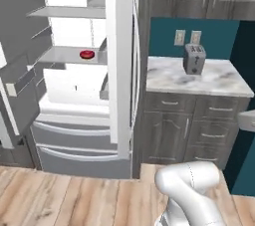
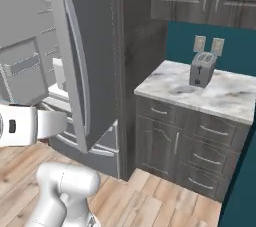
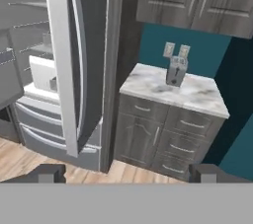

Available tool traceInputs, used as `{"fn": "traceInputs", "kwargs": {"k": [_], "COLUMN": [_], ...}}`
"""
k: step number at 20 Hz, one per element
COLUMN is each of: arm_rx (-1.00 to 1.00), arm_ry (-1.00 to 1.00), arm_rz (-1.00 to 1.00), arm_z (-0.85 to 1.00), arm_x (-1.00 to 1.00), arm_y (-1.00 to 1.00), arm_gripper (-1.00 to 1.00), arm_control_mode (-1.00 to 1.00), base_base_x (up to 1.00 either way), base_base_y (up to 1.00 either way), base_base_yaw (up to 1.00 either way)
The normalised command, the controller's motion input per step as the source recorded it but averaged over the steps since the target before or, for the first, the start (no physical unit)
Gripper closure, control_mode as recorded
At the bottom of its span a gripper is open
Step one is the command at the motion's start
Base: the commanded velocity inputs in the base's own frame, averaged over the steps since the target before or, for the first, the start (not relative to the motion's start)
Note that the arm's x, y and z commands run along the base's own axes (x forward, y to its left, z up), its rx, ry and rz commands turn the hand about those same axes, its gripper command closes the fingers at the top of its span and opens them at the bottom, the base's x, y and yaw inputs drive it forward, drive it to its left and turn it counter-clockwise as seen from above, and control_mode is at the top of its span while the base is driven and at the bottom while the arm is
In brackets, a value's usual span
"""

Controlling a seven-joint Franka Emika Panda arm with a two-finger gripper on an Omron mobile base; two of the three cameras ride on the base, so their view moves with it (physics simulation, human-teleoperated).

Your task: Take the cupcake and donut from the fridge and place them on the empty tray on the dining counter.

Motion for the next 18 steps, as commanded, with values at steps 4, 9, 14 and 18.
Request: {"fn": "traceInputs", "kwargs": {"k": [4,9,14,18], "arm_rx": [0.00,0.00,0.00,0.00], "arm_ry": [0.00,0.00,0.00,0.00], "arm_rz": [0.00,0.00,0.00,0.00], "arm_z": [0.00,0.00,0.00,0.00], "arm_x": [0.00,0.00,0.00,0.00], "arm_y": [0.00,0.00,0.00,0.00], "arm_gripper": [-1.00,-1.00,-1.00,-1.00], "arm_control_mode": [1.00,1.00,1.00,1.00], "base_base_x": [0.79,0.57,0.24,0.82], "base_base_y": [1.00,1.00,1.00,0.55], "base_base_yaw": [-0.55,-0.35,-0.21,-0.02]}}
